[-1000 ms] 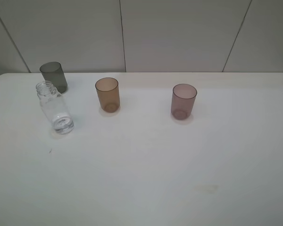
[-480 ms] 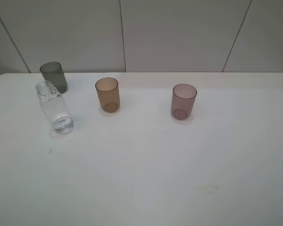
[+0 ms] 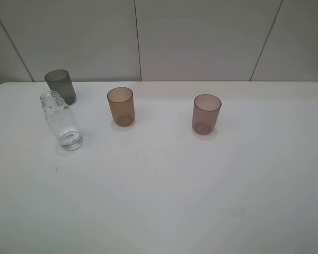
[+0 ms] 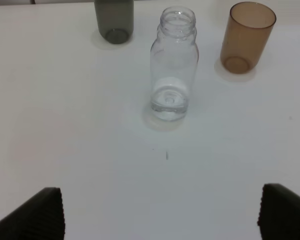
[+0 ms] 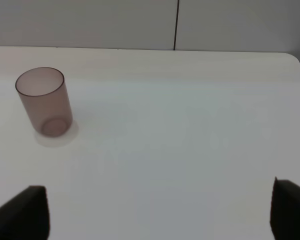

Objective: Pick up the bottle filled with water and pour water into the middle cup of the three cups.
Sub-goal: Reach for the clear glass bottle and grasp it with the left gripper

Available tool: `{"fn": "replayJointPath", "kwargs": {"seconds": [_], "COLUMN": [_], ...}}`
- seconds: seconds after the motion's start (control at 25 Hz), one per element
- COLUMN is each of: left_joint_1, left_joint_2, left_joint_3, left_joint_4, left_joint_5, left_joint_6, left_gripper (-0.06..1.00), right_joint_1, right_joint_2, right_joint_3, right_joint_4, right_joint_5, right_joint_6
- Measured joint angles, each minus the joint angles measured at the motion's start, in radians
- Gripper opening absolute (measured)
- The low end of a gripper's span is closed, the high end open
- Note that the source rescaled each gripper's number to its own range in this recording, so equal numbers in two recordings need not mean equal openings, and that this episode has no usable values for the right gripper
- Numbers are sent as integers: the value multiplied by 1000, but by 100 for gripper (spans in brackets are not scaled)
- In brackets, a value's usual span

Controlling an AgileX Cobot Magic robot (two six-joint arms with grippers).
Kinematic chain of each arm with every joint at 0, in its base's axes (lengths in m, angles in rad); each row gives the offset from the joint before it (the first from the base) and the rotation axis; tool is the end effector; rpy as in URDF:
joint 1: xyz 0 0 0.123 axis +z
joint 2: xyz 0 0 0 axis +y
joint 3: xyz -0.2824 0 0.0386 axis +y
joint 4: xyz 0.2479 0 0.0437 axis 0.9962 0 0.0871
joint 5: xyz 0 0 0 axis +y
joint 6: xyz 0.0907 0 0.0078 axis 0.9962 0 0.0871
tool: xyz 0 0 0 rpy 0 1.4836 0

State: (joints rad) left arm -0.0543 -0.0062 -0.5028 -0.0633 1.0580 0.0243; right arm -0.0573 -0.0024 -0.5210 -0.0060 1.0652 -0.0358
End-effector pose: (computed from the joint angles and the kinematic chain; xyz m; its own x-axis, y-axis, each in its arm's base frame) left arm -0.0064 -0.0047 0.2783 -0.4448 0.0174 -0.8954 0.1005 0.9945 -0.0306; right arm -0.0079 0.0000 0.2826 -0.4404 -0.0135 -0.8977 0.0450 0.9983 -0.0371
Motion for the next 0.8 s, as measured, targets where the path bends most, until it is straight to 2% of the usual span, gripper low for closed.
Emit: {"fn": "replayJointPath", "kwargs": {"seconds": [0.24,0.48,0.64,0.8], "left_joint_1": [-3,-94,-104,-104], "left_joint_2": [31,182,315,432], "left_joint_3": [0,-12,-22,-22], "left_joint_4": [30,36,24,-35], "left_joint_5": [0,-14,-151,-329], "left_joint_6": [-12,34,54,55], "left_gripper": [98,98,98,98], "right_joint_1": [0,0,0,0], "right_joint_2": [0,0,0,0], "right_joint_3": [0,0,0,0], "right_joint_4": [6,0,0,0], "right_joint_5": [0,0,0,0], "right_joint_6": [0,0,0,0]}}
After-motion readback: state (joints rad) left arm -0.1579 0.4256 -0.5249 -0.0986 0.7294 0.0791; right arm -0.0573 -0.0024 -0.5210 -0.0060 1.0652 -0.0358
